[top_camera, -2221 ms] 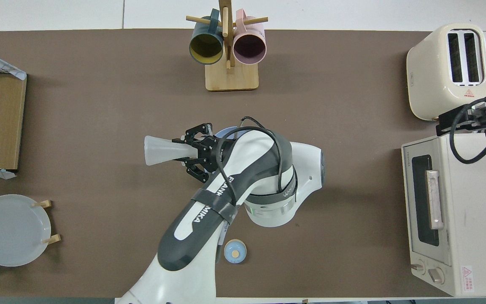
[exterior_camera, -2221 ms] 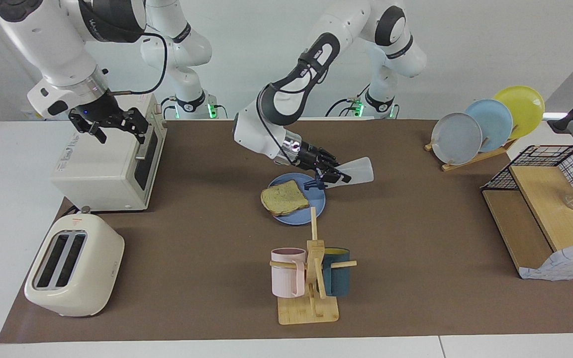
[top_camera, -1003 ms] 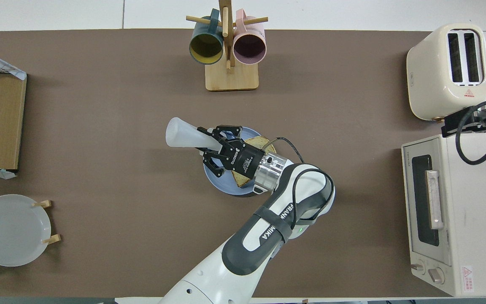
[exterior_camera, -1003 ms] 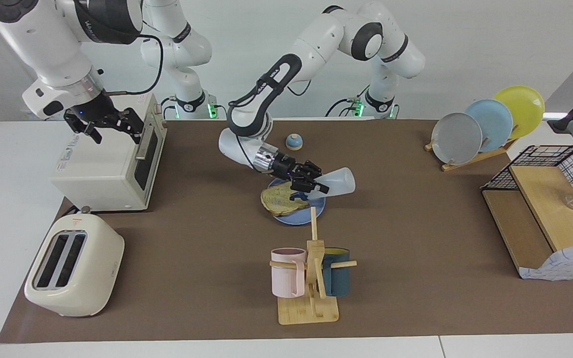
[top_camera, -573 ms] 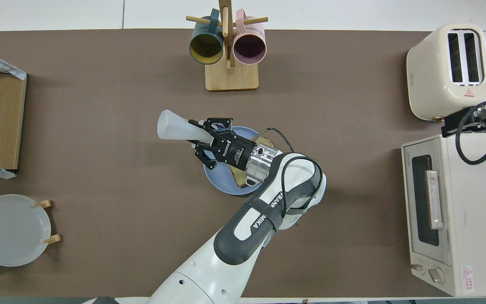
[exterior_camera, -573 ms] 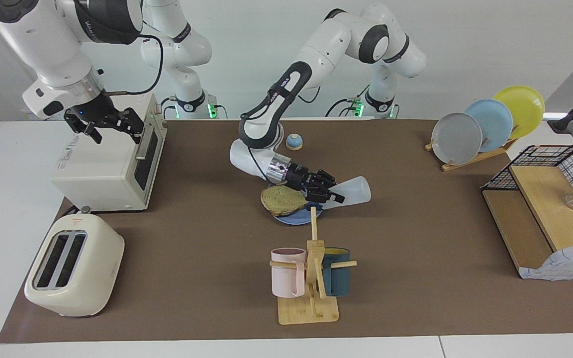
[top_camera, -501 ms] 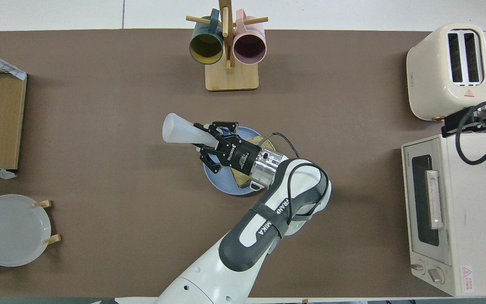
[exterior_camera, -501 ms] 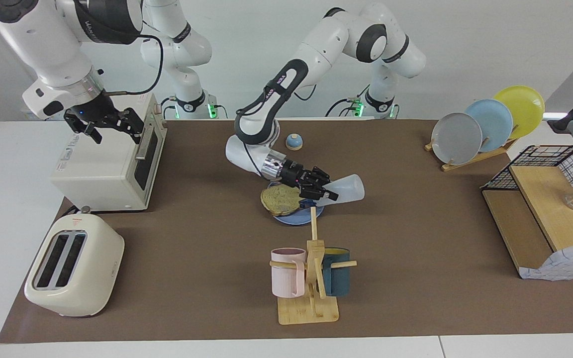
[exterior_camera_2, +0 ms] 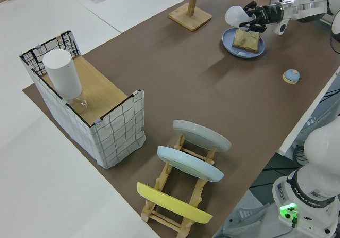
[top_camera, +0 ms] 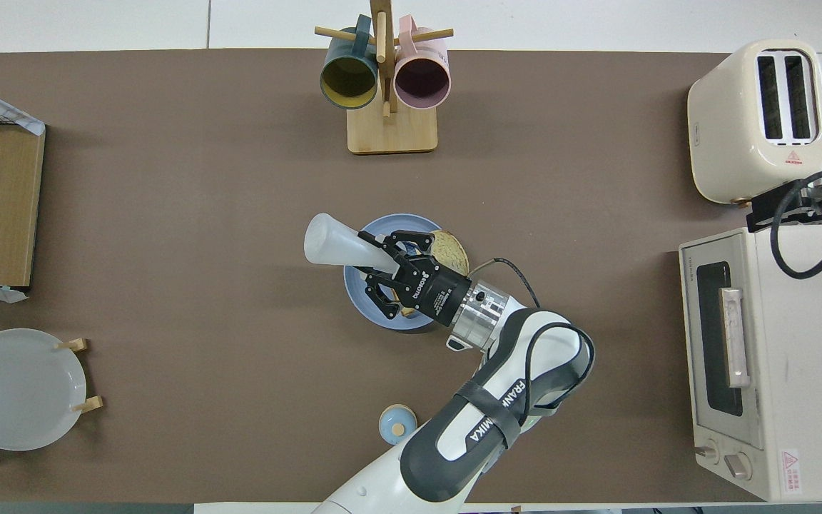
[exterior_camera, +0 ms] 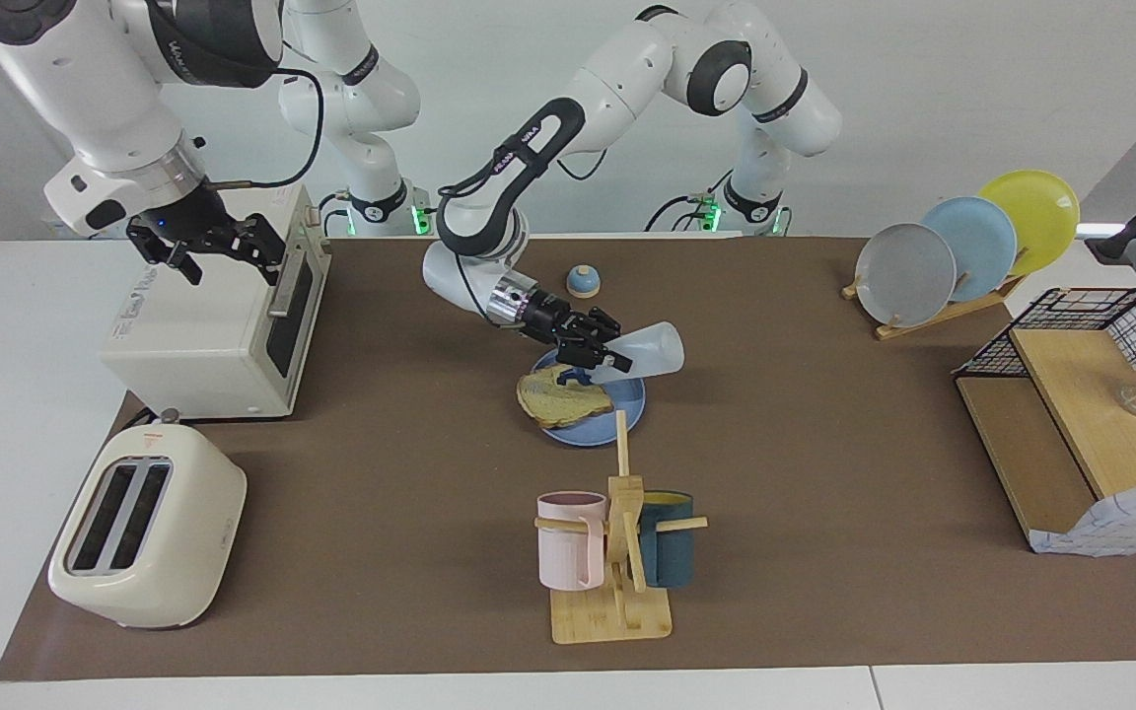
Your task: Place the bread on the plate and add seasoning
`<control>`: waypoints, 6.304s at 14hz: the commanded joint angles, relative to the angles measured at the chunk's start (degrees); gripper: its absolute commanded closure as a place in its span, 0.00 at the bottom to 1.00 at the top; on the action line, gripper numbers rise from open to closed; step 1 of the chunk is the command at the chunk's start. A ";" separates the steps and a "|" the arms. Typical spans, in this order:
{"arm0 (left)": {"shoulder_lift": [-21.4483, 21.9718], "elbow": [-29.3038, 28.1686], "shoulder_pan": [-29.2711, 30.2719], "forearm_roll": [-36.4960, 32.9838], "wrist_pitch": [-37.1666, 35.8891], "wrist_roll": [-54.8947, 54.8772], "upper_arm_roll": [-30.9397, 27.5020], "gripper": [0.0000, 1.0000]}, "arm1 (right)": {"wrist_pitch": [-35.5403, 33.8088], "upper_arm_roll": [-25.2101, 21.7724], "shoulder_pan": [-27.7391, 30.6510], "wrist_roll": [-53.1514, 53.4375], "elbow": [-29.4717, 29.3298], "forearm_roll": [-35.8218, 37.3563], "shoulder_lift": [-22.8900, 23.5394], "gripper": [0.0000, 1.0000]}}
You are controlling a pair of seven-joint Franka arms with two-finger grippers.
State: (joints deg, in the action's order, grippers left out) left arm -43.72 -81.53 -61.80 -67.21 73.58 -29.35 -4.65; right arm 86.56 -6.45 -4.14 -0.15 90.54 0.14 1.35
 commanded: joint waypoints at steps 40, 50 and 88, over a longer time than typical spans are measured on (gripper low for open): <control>17.11 -30.97 43.17 68.18 115.45 30.32 -0.18 1.00 | 0.54 0.29 0.45 -1.25 1.74 0.57 -1.44 0.00; 14.19 -31.23 43.26 68.18 118.55 29.27 -0.18 0.65 | 0.54 0.29 0.45 -1.25 1.74 0.57 -1.44 0.00; 51.71 -11.63 50.88 68.53 14.24 19.27 -0.53 0.00 | 0.54 0.29 0.45 -1.25 1.74 0.57 -1.44 0.00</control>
State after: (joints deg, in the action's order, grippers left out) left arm 6.88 -93.78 -14.67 1.07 92.59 -4.73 -5.66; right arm 86.56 -6.45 -4.14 -0.15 90.58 0.14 1.32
